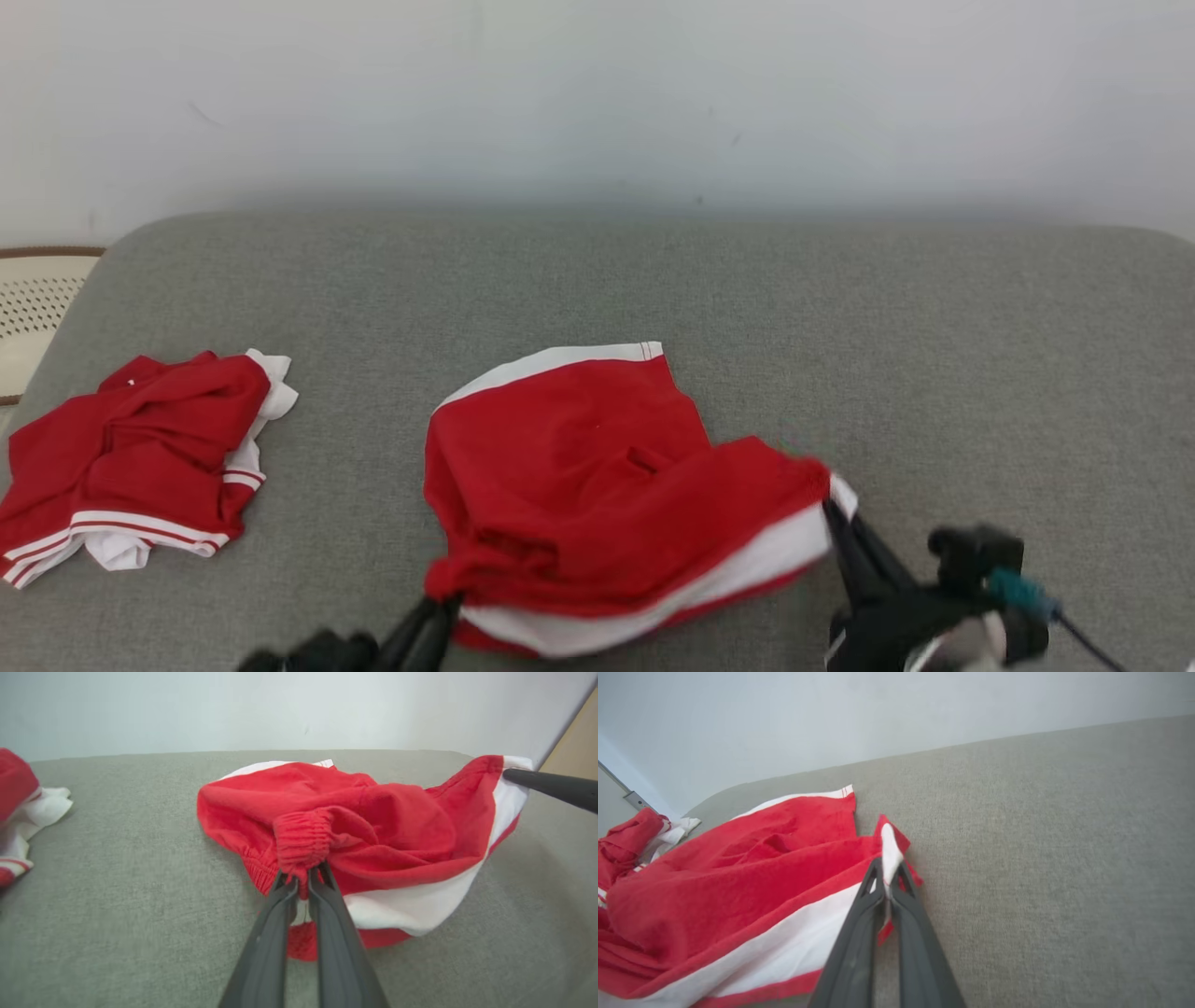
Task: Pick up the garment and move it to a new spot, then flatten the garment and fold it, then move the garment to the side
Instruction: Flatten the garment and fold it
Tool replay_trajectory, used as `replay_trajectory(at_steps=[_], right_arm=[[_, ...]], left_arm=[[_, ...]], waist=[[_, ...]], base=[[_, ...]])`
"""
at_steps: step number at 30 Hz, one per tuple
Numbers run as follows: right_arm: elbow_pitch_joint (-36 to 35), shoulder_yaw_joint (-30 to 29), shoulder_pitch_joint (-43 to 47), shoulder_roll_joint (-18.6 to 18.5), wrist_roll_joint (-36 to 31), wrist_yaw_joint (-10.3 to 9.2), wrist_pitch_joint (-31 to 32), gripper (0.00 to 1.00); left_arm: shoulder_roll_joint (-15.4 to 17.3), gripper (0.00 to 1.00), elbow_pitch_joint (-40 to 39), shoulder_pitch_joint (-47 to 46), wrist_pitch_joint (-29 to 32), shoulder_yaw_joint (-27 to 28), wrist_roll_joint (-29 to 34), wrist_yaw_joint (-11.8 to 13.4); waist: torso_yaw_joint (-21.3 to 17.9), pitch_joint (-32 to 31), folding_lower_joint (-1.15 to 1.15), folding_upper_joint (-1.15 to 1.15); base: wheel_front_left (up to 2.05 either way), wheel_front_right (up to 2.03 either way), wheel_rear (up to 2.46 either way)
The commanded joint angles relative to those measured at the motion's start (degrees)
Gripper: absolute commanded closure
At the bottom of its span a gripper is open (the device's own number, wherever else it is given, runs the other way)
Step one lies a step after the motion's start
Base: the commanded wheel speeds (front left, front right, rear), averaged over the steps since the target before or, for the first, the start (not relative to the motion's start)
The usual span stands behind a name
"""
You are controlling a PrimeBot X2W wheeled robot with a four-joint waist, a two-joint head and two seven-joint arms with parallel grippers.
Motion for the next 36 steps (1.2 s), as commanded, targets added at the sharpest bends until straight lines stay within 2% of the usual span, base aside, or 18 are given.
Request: replay_trajectory(at_steps=[1, 8, 15, 20, 25, 30, 34, 36], right_arm=[[-0.72, 0.18, -2.08, -0.52, 0.61, 0.05, 0.24, 1.0], [-0.49, 2.84, -18.15, -1.13, 4.31, 0.05, 1.87, 1.0], [8.03, 3.18, -41.5, -0.58, 11.26, 0.05, 1.87, 1.0], [15.63, 0.64, -57.82, 1.29, 20.2, 0.05, 3.86, 1.0], [24.14, -0.77, -73.1, 1.92, 22.16, 0.04, 2.45, 1.0], [31.66, -0.96, -86.7, 1.14, 20.2, 0.05, -1.89, 1.0], [33.46, 0.14, -90.98, 0.81, 18.05, 0.05, -6.09, 1.0], [33.41, 0.72, -91.18, 1.02, 17.71, 0.05, -6.6, 1.0]], left_arm=[[1.02, 1.0, -0.15, -1.89, -0.17, -0.09, 0.48, 0.09], [8.8, 1.0, 0.03, -20.78, 2.97, -4.28, -4.49, 0.09], [16.3, 1.0, 2.98, -44.79, 8.38, -8.23, -14.75, 0.09], [18.71, 1.0, 7.84, -61.5, 12.4, -11.67, -19.32, 0.09], [18.56, 1.0, 15.39, -77.05, 14.1, -12.53, -23.34, 0.09], [16.03, 1.0, 21.5, -91.24, 13.0, -16.5, -23.85, 0.09], [13.46, 1.0, 24.33, -96.29, 7.0, -17.38, -24.19, 0.09], [13.14, 1.0, 24.91, -96.81, 5.95, -18.34, -23.94, 0.09]], waist=[[-0.53, 0.82, 0.01, 0.0], [-2.46, 6.86, 0.01, 0.0], [-4.7, 14.97, 0.01, 0.0], [-5.89, 20.89, 0.01, 0.0], [-7.24, 25.5, 0.01, 0.0], [-7.68, 29.27, 0.01, 0.0], [-7.66, 29.94, 0.01, 0.0], [-7.71, 30.12, 0.01, 0.0]], base=[[0.0, 0.0, 0.0], [0.0, 0.0, 0.0], [0.0, 0.0, 0.0], [0.0, 0.0, 0.0], [0.0, 0.0, 0.0], [0.0, 0.0, 0.0], [0.0, 0.0, 0.0], [0.0, 0.0, 0.0]])
